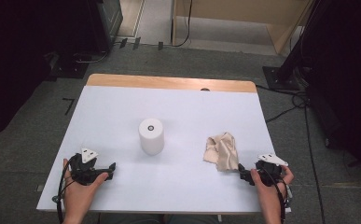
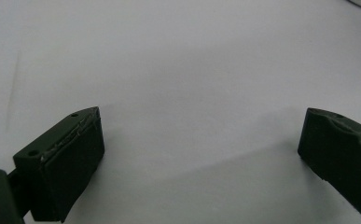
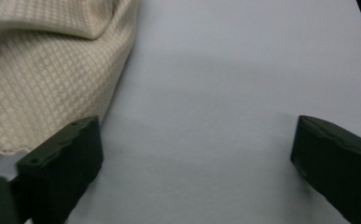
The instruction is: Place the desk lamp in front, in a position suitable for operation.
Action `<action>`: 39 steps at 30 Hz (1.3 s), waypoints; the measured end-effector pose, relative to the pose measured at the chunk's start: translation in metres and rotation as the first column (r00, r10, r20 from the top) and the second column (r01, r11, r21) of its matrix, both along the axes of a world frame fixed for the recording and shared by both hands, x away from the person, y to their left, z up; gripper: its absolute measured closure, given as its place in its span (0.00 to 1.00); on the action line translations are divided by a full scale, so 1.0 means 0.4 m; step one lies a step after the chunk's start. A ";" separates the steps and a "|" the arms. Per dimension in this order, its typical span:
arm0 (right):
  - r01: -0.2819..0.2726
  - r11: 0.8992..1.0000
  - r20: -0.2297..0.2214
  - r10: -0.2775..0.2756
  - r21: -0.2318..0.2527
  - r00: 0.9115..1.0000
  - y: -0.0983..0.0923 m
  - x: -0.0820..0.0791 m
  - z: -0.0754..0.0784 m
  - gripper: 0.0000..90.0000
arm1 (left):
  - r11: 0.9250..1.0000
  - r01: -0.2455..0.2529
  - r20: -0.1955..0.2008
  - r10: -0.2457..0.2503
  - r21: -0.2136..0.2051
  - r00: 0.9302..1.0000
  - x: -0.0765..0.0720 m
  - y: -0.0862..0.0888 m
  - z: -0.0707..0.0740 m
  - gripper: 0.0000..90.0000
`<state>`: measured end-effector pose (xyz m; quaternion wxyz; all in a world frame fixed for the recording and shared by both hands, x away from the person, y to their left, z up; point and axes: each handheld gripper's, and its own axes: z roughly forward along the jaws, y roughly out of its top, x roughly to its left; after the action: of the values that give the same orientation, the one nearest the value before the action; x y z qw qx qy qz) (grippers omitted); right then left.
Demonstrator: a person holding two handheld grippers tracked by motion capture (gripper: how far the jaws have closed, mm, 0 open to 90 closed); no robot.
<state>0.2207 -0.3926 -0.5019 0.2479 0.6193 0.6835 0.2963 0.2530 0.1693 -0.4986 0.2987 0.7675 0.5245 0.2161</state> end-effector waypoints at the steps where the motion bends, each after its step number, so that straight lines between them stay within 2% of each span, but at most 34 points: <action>1: 0.005 1.000 0.014 -0.005 0.022 1.000 0.001 -0.002 0.008 0.09 | 1.000 0.001 0.000 -0.001 0.001 1.000 0.000 0.000 0.000 0.00; 2: 0.003 0.999 0.039 -0.005 0.043 0.999 0.003 -0.004 0.019 0.09 | 1.000 0.001 0.000 -0.001 0.001 1.000 0.000 0.000 0.000 0.00; 5: -0.038 0.998 0.109 0.031 0.058 0.994 0.027 -0.006 0.064 0.09 | 1.000 0.002 0.001 -0.002 0.001 1.000 0.000 0.000 0.000 0.00; 8: -0.093 0.993 0.137 0.082 0.079 0.987 0.068 0.000 0.097 0.05 | 1.000 0.003 0.001 -0.003 0.006 1.000 0.000 0.000 0.000 0.00; 11: -0.149 0.984 0.124 0.136 0.099 0.983 0.108 0.019 0.101 0.01 | 1.000 0.002 0.002 -0.002 0.005 1.000 -0.001 0.000 0.000 0.00; 15: -0.138 0.987 0.105 0.129 0.085 0.986 0.150 0.054 0.088 0.00 | 1.000 0.002 0.004 -0.002 0.007 1.000 -0.001 -0.001 0.000 0.00; 20: -0.143 0.987 0.097 0.136 0.074 0.986 0.199 0.089 0.075 0.00 | 1.000 0.003 0.004 -0.003 0.007 1.000 -0.001 0.000 0.000 0.00; 23: -0.147 0.988 0.075 0.143 0.045 0.987 0.223 0.109 0.060 0.00 | 1.000 0.001 0.003 -0.001 0.006 1.000 -0.001 -0.001 0.000 0.00; 27: -0.128 0.992 0.043 0.127 0.005 0.991 0.232 0.122 0.032 0.00 | 1.000 0.002 0.002 -0.002 0.005 1.000 -0.001 0.000 0.000 0.00; 30: -0.126 0.992 0.014 0.126 0.006 0.992 0.234 0.122 0.012 0.00 | 1.000 0.003 0.002 -0.003 0.005 1.000 0.000 0.000 0.000 0.00; 32: -0.118 0.993 -0.003 0.118 -0.018 0.993 0.237 0.123 -0.004 0.00 | 1.000 0.001 0.003 -0.001 0.002 1.000 0.000 -0.001 -0.001 0.00; 38: -0.095 0.995 0.010 0.095 -0.019 0.995 0.234 0.122 -0.006 0.04 | 1.000 0.003 0.003 -0.003 0.006 1.000 -0.001 -0.001 0.000 0.00; 39: -0.095 0.995 0.014 0.096 -0.016 0.995 0.232 0.122 -0.006 0.05 | 1.000 0.005 0.015 -0.006 0.014 1.000 -0.003 -0.003 0.001 0.01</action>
<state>0.2693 -0.2997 -0.5042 0.2432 0.5818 0.7129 0.3069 0.2516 0.1680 -0.4982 0.2977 0.7694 0.5186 0.2246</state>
